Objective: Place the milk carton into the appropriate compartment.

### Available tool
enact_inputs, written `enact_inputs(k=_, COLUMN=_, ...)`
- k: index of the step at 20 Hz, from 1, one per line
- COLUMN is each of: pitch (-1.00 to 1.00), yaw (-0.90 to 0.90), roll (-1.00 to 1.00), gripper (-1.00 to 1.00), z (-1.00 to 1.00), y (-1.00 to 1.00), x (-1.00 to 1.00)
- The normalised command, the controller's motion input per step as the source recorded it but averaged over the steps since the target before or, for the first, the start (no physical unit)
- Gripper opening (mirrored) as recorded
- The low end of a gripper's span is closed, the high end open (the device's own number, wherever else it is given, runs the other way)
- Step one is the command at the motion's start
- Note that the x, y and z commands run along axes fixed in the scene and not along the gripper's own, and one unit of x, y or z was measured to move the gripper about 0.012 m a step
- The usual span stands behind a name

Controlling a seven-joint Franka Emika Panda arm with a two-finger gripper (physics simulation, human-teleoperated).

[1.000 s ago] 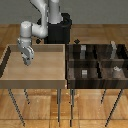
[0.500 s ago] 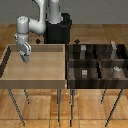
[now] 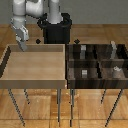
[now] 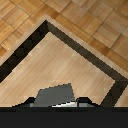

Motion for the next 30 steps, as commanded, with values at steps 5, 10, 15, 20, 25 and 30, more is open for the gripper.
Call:
enact_inputs(k=5, pitch=0.0, yaw=0.0, roll=0.0, gripper=-1.0, z=0.2, y=0.44, x=0.0)
enact_inputs(k=10, pitch=0.0, yaw=0.0, roll=0.0, gripper=-1.0, z=0.0, y=1.0, x=0.0)
enact_inputs(k=15, pitch=0.0, yaw=0.0, roll=0.0, gripper=-1.0, z=0.0, y=1.0, x=0.0)
enact_inputs(k=20, pitch=0.0, yaw=0.0, roll=0.0, gripper=-1.0, z=0.0, y=0.4, x=-0.1)
enact_inputs(k=25, pitch=0.0, yaw=0.0, roll=0.0, gripper=-1.0, z=0.0, y=0.2, x=0.0)
enact_inputs(k=30, pitch=0.0, yaw=0.0, roll=0.0, gripper=-1.0, z=0.0, y=0.8, x=0.0)
